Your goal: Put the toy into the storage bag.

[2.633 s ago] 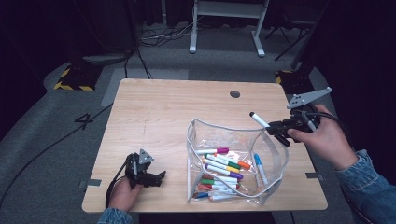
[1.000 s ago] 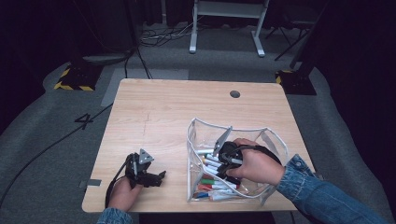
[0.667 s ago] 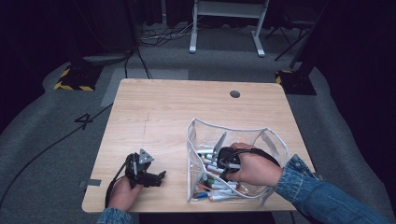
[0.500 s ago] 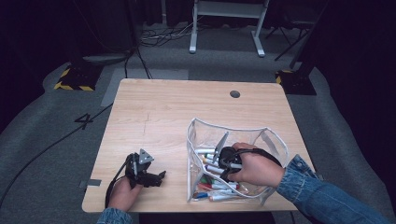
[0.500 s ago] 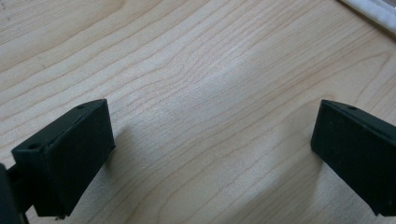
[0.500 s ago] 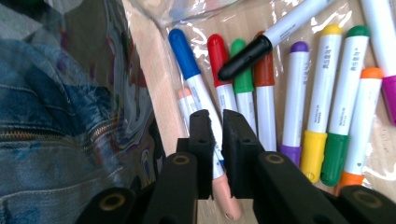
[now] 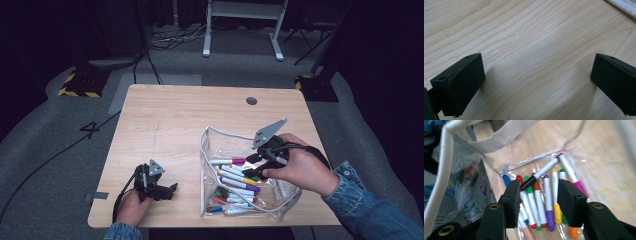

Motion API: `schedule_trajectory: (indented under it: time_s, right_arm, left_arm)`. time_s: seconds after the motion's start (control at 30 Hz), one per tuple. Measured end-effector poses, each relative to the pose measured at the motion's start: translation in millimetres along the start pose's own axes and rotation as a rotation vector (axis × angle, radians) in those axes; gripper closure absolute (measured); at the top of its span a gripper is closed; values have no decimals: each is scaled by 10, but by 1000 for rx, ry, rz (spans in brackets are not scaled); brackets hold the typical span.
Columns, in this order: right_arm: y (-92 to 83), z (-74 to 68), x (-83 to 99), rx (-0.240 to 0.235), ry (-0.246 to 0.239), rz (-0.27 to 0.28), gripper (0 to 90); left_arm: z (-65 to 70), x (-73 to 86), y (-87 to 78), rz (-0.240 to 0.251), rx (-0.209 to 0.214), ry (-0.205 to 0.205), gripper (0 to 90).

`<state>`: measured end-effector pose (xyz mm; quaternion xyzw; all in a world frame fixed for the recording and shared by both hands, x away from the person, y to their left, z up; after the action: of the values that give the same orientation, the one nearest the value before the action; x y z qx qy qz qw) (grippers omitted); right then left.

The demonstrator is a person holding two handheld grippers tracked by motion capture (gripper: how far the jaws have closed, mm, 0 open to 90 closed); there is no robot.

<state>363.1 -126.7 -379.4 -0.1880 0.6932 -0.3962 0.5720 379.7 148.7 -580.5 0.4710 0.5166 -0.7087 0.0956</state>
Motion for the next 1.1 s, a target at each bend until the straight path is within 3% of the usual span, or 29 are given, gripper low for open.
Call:
schedule_trajectory:
  time_s: [0.3, 0.6, 0.83, 1.1]
  right_arm:
    - [-482, 361, 72, 122, 73, 83, 531]
    - [-833, 819, 312, 245, 195, 139, 532]
    - [-946, 1171, 603, 313, 310, 169, 524]
    - [-768, 1332, 1038, 319, 393, 132, 505]
  left_arm:
    - [2, 1, -1, -1, 0, -3, 0]
    - [4, 0, 1, 1, 1, -5, 0]
    - [2, 1, 0, 0, 0, -3, 0]
    - [3, 1, 0, 0, 1, -3, 0]
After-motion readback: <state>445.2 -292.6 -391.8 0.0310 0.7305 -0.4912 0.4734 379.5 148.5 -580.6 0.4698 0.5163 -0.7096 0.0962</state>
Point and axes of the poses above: each handheld gripper's, and its own axes: y roughly forward along the jaws, x roughly out of its underside, z roughly to its right, the point moved 9 cm from there along y, roughly forward along the jaws, and after that the axes turned 8 degrees about z, right-handed, at the moved point
